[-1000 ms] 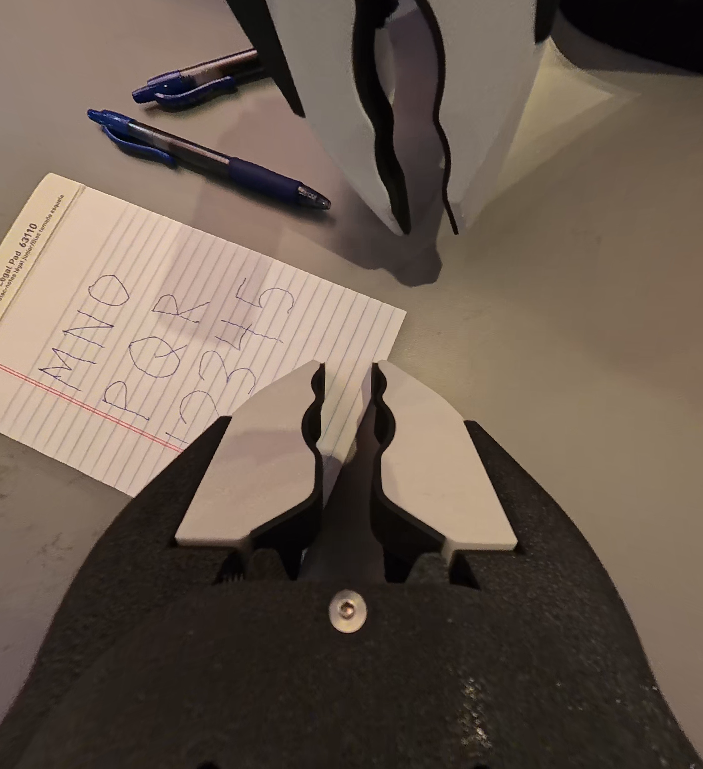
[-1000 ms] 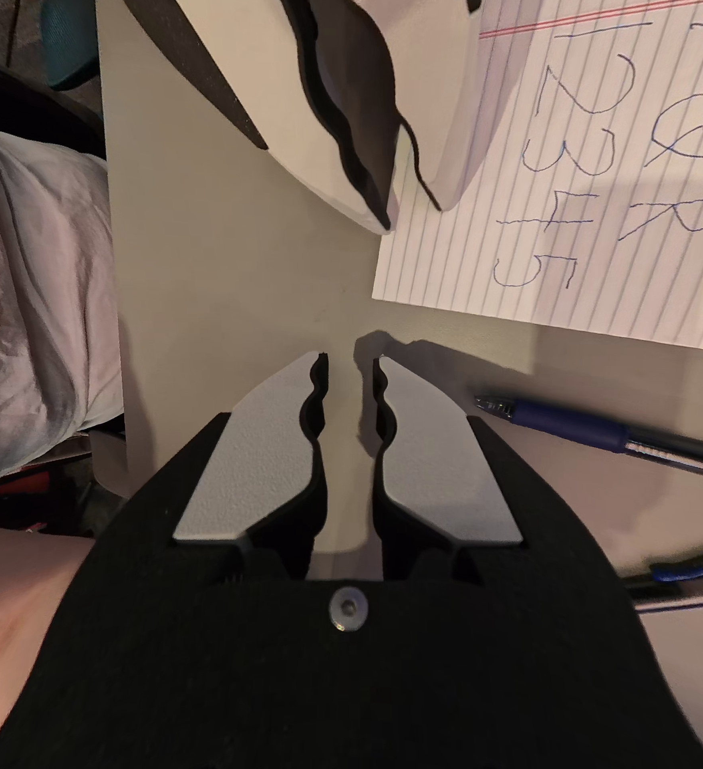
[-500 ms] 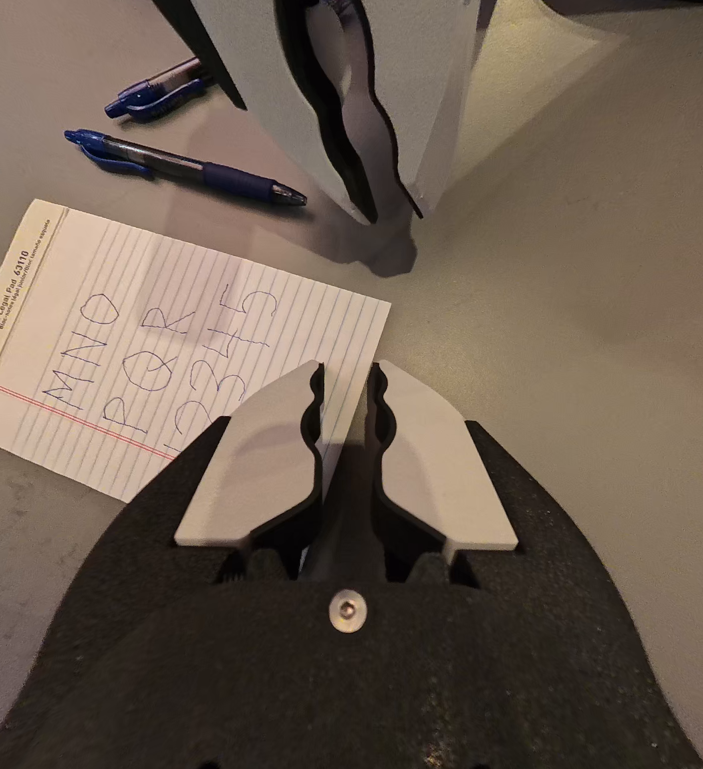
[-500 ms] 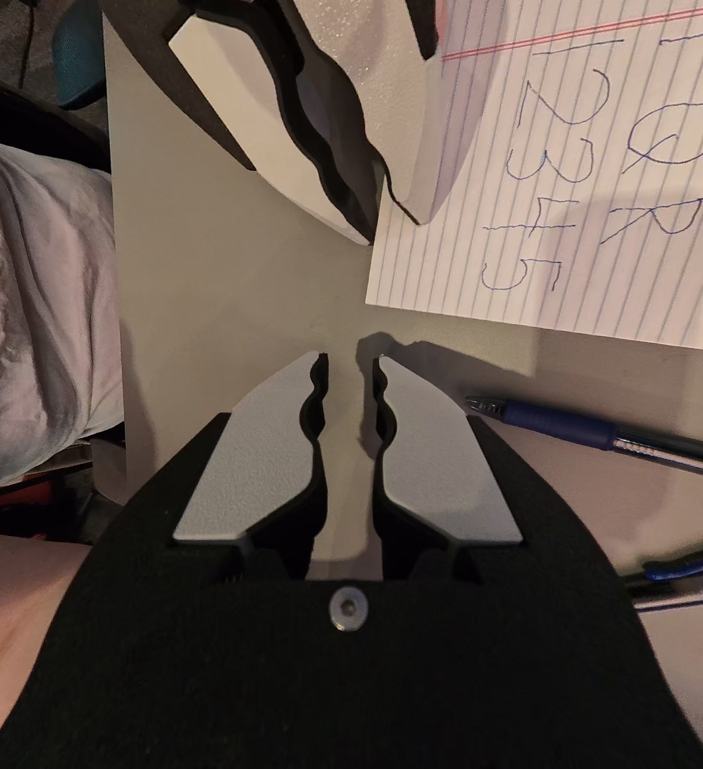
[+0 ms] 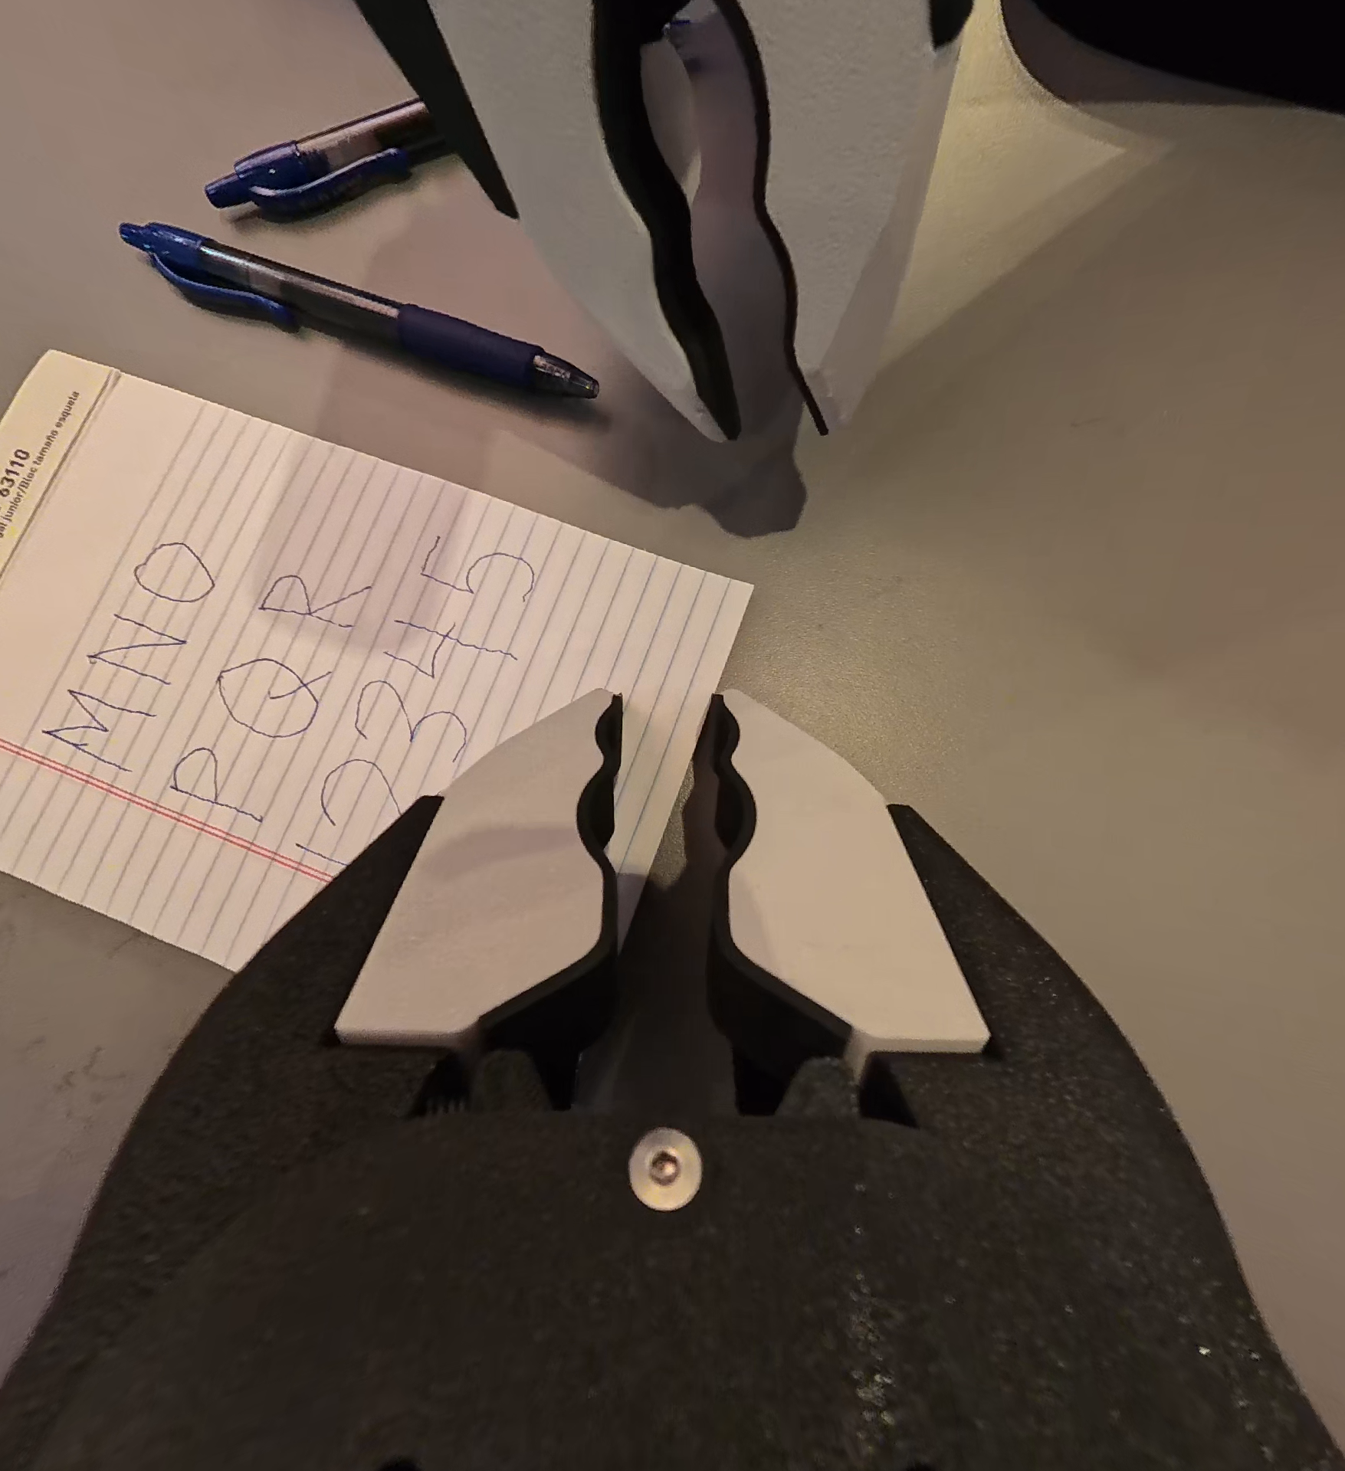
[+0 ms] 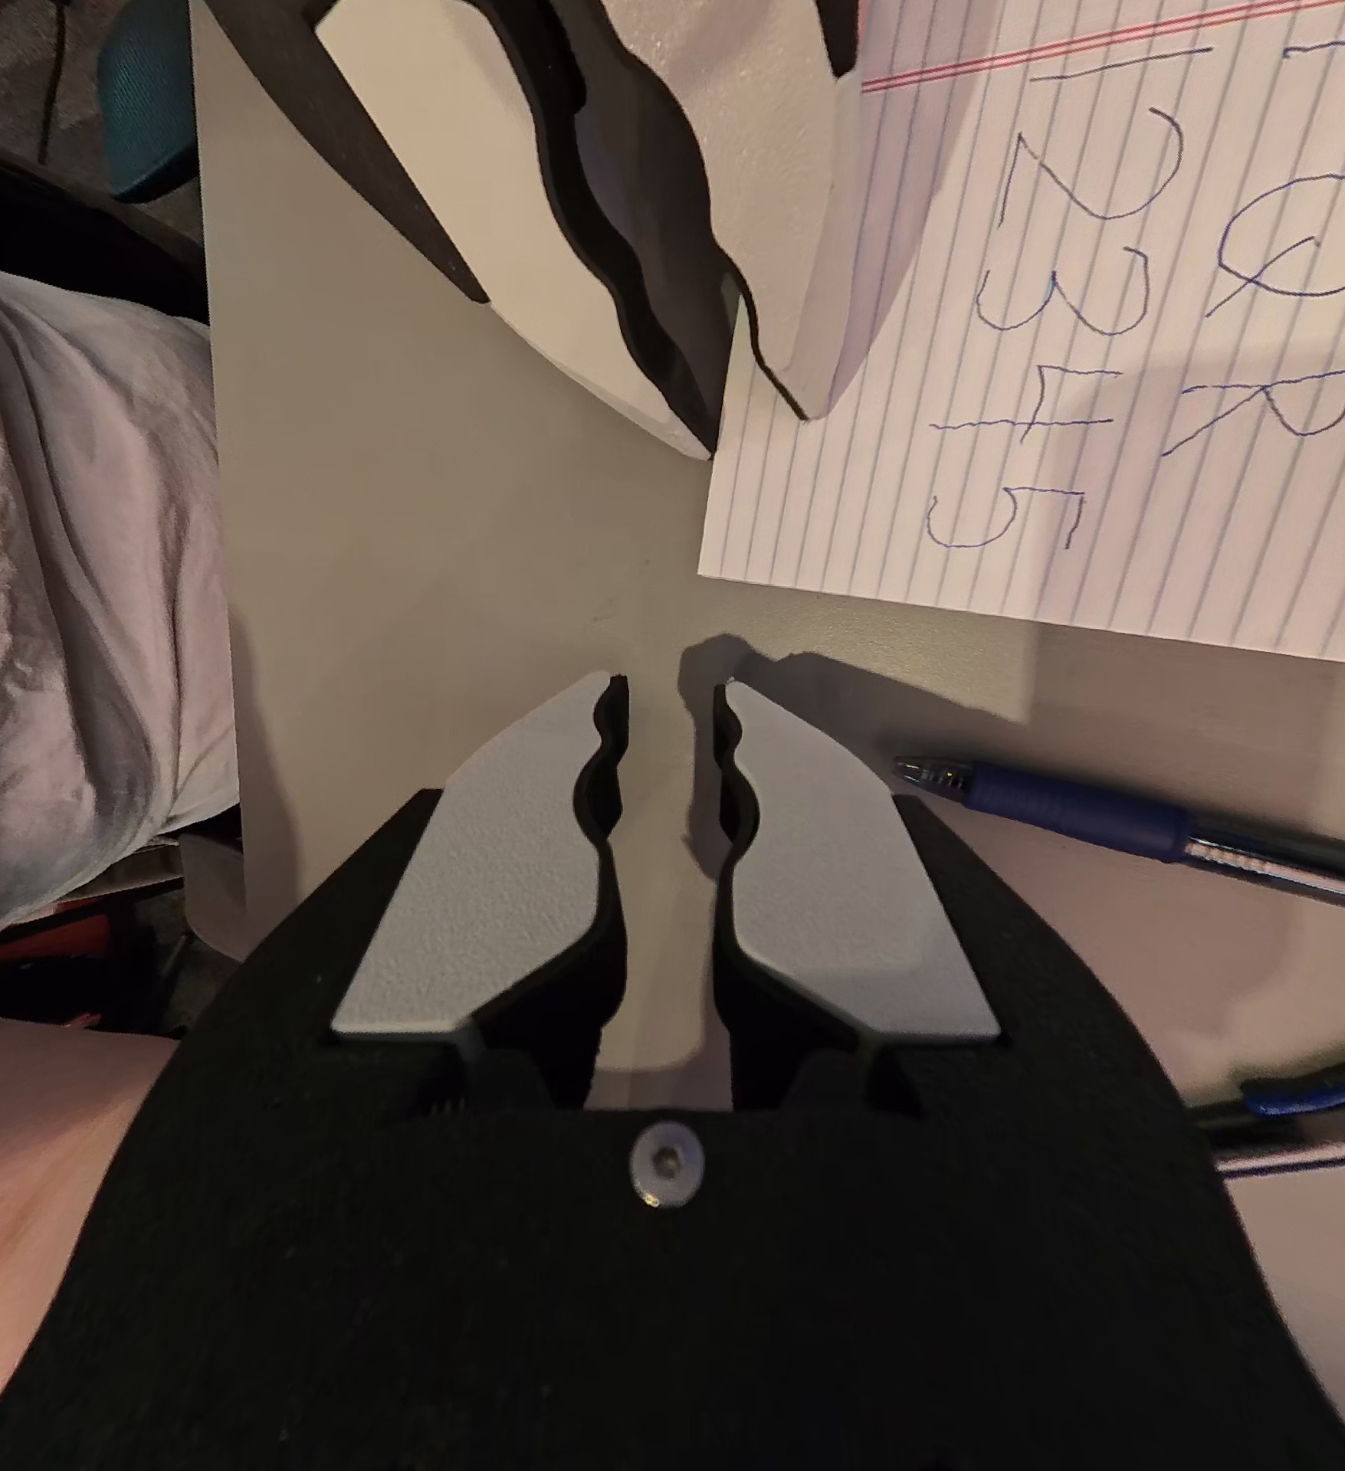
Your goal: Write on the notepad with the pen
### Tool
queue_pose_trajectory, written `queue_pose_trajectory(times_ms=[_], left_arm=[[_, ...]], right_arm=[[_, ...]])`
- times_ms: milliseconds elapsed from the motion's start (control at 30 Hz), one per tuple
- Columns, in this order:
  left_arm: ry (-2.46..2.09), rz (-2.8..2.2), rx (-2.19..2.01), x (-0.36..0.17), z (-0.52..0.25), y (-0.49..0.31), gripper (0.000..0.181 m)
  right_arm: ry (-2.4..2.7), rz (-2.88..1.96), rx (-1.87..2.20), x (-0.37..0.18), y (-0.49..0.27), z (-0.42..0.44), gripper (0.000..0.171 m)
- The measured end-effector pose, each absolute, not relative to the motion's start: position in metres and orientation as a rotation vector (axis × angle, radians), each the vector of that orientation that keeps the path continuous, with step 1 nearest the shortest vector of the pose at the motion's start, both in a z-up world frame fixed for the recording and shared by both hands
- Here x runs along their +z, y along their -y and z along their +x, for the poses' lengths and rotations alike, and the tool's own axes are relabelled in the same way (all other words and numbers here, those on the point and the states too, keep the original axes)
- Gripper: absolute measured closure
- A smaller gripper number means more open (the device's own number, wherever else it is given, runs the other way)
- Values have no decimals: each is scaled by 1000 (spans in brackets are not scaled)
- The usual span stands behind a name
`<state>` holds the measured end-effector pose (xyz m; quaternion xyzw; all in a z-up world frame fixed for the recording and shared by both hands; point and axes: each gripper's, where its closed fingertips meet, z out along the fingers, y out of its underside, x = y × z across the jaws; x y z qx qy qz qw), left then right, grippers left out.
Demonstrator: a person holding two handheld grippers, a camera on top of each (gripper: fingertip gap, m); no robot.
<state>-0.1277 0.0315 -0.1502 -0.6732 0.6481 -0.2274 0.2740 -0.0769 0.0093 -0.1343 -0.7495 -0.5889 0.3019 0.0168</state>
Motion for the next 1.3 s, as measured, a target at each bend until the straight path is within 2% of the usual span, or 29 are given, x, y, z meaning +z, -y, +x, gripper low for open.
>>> queue_pose_trajectory(times_ms=[333,1300], left_arm=[[-1664,-1850,-752,-148,-128,-32,162],[-1661,-1888,-809,-146,-128,-32,162]], right_arm=[[1846,-2325,942,-135,-8,-78,152],[1838,-2205,985,-130,-13,-91,157]])
